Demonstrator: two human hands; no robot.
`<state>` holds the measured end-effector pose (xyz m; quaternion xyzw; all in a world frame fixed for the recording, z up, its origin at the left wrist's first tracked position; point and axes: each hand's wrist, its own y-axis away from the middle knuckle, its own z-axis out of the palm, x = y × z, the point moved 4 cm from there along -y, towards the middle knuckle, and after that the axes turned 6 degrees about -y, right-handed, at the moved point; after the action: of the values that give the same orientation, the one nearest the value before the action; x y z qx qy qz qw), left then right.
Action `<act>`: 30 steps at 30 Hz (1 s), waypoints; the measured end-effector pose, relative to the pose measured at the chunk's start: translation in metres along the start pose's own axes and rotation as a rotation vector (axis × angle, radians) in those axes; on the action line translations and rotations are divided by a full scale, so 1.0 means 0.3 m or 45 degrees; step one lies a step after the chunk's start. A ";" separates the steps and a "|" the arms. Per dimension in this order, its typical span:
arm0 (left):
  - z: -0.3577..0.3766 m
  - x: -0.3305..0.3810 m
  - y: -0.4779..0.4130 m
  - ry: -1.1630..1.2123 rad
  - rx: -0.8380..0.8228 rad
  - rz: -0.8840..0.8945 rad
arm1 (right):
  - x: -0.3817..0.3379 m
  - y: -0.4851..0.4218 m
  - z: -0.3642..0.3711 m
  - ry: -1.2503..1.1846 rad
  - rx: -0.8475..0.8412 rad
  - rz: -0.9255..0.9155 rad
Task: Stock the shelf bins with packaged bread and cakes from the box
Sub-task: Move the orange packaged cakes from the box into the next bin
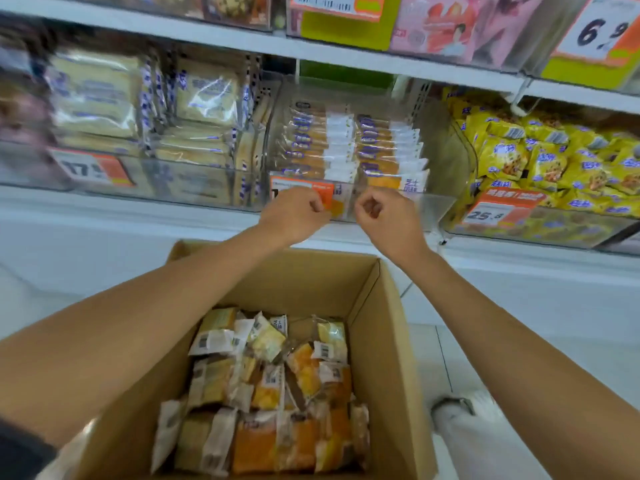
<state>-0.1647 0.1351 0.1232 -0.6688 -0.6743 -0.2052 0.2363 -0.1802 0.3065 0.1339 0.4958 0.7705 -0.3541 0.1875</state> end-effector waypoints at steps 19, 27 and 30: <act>0.459 -0.928 0.441 0.508 -0.236 -1.055 | 0.571 0.541 1.137 0.134 -1.189 0.724; 0.528 -0.889 0.396 0.532 -0.421 -0.929 | 0.505 0.502 1.073 -0.429 -1.005 1.209; 0.580 -0.772 0.393 0.385 -0.769 -0.630 | 0.418 0.467 0.948 -0.789 -0.917 1.329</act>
<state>-0.0561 0.0544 -0.1587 -0.4884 -0.6818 -0.5402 0.0694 -0.1270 0.2137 -0.1898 0.5839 0.4126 -0.0657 0.6961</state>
